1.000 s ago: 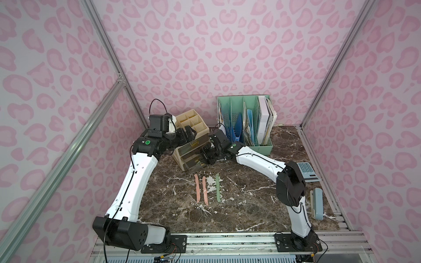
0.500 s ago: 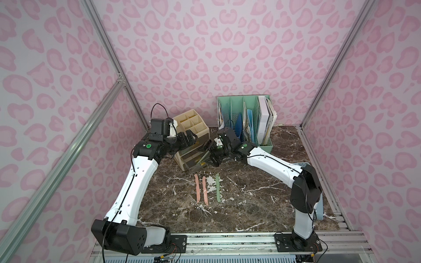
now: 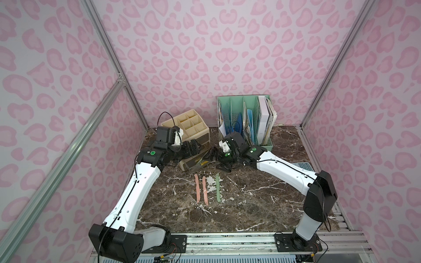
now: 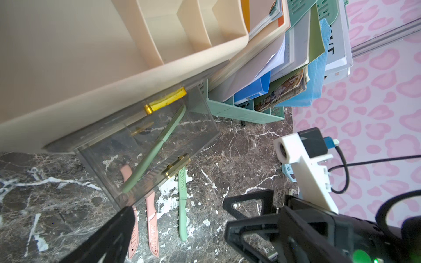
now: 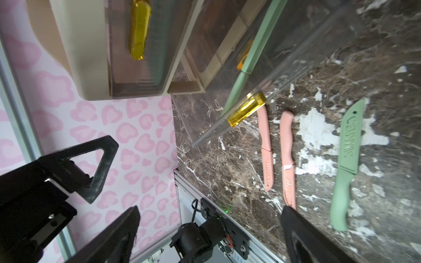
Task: Place the fruit knives into the drawer by color
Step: Pick up the fruit knife from the center of the board.
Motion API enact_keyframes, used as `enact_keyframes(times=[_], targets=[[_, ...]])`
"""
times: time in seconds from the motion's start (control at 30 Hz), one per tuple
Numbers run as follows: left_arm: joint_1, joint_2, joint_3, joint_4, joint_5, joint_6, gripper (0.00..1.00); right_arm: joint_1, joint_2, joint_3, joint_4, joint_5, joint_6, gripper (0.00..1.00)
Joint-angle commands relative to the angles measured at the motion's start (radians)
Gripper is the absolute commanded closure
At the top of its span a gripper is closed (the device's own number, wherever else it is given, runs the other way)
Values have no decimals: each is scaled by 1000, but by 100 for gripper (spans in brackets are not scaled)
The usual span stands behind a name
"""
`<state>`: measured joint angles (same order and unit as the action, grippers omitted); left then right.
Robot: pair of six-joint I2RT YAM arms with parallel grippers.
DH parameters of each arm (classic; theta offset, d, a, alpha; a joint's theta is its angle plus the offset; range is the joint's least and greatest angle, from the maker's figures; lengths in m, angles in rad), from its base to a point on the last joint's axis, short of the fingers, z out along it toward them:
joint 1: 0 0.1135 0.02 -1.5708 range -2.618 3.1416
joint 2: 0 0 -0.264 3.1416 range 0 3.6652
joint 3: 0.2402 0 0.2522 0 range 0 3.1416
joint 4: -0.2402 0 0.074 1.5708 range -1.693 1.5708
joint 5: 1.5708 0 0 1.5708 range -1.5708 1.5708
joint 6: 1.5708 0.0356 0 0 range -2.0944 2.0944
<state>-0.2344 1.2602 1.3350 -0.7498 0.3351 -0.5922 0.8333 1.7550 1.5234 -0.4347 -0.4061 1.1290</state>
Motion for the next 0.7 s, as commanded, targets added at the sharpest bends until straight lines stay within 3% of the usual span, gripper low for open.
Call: enact_keyframes(times=[0.0,0.3,0.67], targets=[[-7,-25,-39,3,16,15,1,8,-8,-10,-74,66,-129,1],[-28,-108,-154,-5,22,18,1,86,-1,-65,-159,264,-245,1],[-46,-189,-282,1,28,32,1,142,43,-154,-124,360,-256,4]])
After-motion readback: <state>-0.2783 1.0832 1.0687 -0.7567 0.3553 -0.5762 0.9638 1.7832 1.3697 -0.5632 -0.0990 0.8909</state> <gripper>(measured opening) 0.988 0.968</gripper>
